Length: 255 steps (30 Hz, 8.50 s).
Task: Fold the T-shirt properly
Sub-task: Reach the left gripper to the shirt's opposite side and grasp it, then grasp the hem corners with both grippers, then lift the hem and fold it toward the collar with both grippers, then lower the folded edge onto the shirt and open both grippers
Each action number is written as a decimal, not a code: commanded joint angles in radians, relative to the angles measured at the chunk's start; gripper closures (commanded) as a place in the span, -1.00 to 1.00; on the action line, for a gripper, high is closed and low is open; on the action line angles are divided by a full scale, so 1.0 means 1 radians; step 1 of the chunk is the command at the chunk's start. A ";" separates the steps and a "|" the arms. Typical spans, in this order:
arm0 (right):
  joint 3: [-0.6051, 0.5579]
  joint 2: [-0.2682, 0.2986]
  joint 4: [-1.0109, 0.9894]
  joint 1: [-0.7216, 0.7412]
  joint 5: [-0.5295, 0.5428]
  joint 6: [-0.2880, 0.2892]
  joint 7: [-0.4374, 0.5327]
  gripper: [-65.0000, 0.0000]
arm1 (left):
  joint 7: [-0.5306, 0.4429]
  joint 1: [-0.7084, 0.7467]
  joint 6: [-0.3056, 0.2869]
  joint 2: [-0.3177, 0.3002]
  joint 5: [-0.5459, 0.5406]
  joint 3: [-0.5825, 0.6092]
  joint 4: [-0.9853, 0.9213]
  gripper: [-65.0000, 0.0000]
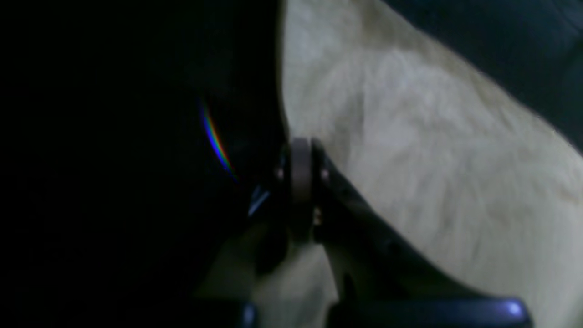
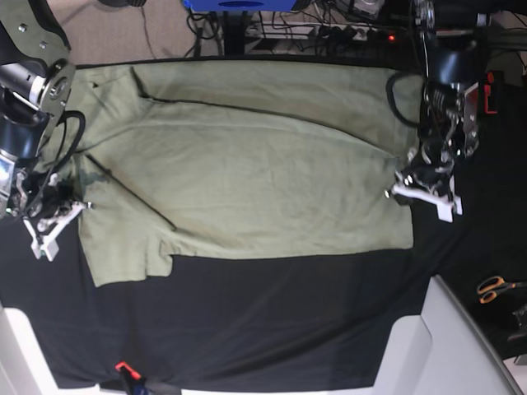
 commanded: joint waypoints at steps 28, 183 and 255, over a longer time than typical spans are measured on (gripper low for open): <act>-0.003 0.010 0.014 0.020 0.008 0.009 0.004 1.00 | 0.119 -0.004 0.022 -0.049 0.027 -0.091 0.178 -0.64; -0.031 -0.074 0.791 -0.497 0.008 0.009 -0.127 1.00 | 0.313 0.346 0.016 -0.055 0.185 -0.103 0.628 1.00; -0.095 -0.183 0.927 -0.440 0.008 0.009 -0.292 1.00 | 0.310 0.359 0.017 0.008 0.310 -0.054 0.586 1.00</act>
